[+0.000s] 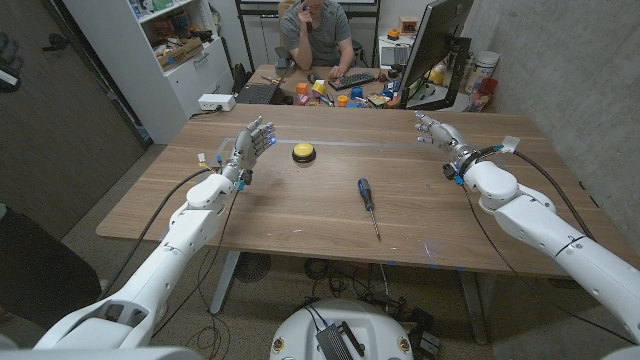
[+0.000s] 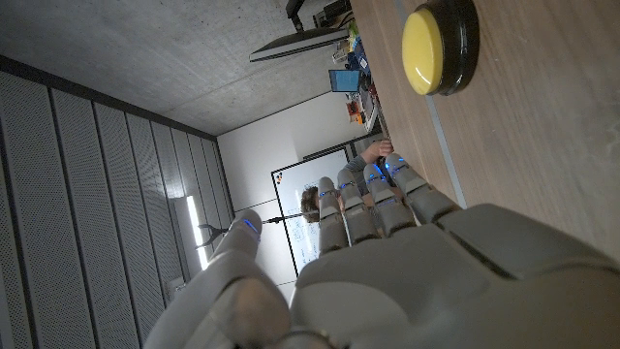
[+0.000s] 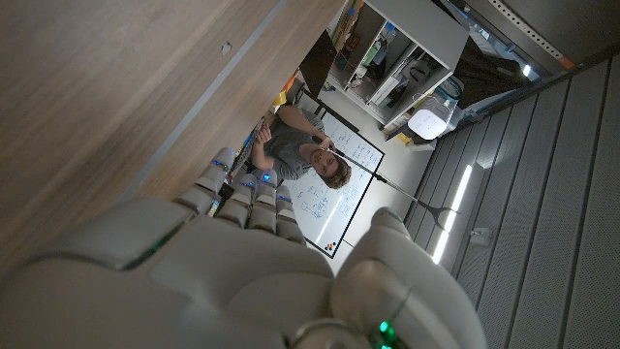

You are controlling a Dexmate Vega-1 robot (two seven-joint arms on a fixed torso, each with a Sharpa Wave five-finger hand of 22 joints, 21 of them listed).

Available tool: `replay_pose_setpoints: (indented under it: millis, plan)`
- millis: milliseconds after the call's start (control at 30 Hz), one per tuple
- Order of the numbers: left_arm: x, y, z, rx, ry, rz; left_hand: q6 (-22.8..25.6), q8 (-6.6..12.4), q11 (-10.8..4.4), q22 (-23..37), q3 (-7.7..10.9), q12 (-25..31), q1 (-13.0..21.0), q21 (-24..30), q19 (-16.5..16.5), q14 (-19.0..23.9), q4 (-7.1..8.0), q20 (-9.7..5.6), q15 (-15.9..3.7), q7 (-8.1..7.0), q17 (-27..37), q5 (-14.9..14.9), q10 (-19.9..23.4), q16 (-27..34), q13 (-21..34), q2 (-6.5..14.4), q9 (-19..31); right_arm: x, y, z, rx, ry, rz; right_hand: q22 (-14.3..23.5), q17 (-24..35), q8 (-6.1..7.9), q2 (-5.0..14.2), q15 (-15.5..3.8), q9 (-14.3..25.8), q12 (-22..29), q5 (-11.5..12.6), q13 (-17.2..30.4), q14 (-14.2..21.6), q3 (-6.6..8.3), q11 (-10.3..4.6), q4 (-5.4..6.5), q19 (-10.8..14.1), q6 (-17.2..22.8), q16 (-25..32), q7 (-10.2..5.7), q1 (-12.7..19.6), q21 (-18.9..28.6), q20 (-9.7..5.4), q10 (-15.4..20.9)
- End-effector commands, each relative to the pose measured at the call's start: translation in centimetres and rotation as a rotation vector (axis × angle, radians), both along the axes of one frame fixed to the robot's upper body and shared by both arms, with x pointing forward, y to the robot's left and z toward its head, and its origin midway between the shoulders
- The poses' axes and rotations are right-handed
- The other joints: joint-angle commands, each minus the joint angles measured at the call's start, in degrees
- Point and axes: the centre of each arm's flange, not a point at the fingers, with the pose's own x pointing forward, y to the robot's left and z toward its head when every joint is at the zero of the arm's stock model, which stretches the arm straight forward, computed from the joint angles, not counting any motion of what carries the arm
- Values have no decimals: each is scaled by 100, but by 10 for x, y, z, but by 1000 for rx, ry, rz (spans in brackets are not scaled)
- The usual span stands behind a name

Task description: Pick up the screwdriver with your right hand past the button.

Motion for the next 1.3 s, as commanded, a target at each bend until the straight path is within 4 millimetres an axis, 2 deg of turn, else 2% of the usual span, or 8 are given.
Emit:
replay_pose_setpoints:
  millis: [33, 533, 567, 633, 800, 1000, 1100, 1300]
  plan:
    - [5, -5, 21, 62, -1, -21, 54, 27, 1, 14, 23, 39, 51, -5, 62, 63, -22, 2, -318, 10, 17, 29, 63, 30, 19, 17, 10, -40, 28, 0, -270, -16, -149, 21, 31, 24, 8, 2, 7, 26, 65, 32, 88, 11, 18, -77, 118, 18, 61, 22, 123, 9, -3, 59]
    - [11, -15, 20, 84, 10, -57, 98, 34, 21, 16, 43, 42, 70, -13, 112, 86, -49, -23, -323, 44, 18, 18, 84, 35, 19, 46, 10, -74, 82, -8, -538, -25, -310, 29, 37, 33, -54, 21, 11, 89, 182, 32, 335, 24, 24, -259, 280, 61, 98, 110, 370, -23, 7, 276]
    - [11, -15, 20, 86, 11, -57, 99, 34, 20, 16, 44, 41, 70, -14, 112, 85, -50, -22, -324, 41, 18, 18, 83, 34, 19, 47, 10, -76, 85, -8, -552, -26, -319, 31, 40, 33, -63, 71, 14, 90, 199, 33, 386, 21, 21, -277, 341, 67, 110, 116, 395, -14, 60, 286]
    - [12, -15, 20, 90, 12, -55, 100, 33, 26, 16, 44, 43, 70, -17, 110, 86, -52, -23, -323, 42, 18, 16, 89, 35, 19, 48, 10, -81, 91, -9, -579, -35, -348, 38, 54, 44, -98, 250, 27, 105, 267, 38, 567, -5, 38, -330, 569, 121, 138, 119, 463, 14, 310, 356]
    - [11, -16, 20, 94, 9, -61, 105, 32, 8, 16, 47, 40, 71, -27, 106, 86, -59, -26, -322, 46, 19, 12, 86, 33, 19, 51, 10, -90, 101, -11, -633, -54, -430, 50, 77, 144, -106, 288, 57, 213, 364, 54, 1006, -45, 144, -370, 978, 444, 233, 247, 548, 70, 479, 689]
    - [10, -18, 20, 98, 8, -67, 100, 26, 15, 17, 49, 37, 71, -34, 112, 85, -67, -27, -321, 47, 19, 8, 84, 32, 19, 54, 10, -100, 115, -15, -720, -79, -525, 64, 96, 253, -104, 213, 79, 305, 412, 65, 1303, -76, 138, -388, 1237, 792, 298, 280, 602, 112, 416, 972]
    - [11, -19, 22, 99, 7, -69, 101, 25, 17, 17, 50, 35, 72, -37, 116, 85, -71, -26, -322, 42, 20, 6, 82, 31, 19, 55, 10, -105, 129, -18, -795, -94, -578, 68, 100, 252, -120, 234, 82, 332, 432, 67, 1443, -96, 145, -399, 1386, 841, 328, 281, 630, 143, 469, 1074]
    - [12, -22, 24, 103, 3, -75, 109, 25, 17, 17, 51, 37, 72, -46, 114, 86, -79, -25, -319, 45, 20, 3, 90, 31, 19, 58, 11, -106, 152, -27, -873, -102, -569, 69, 101, 285, -141, 242, 76, 374, 454, 65, 1546, -122, 127, -410, 1463, 1006, 336, 366, 659, 141, 489, 1224]
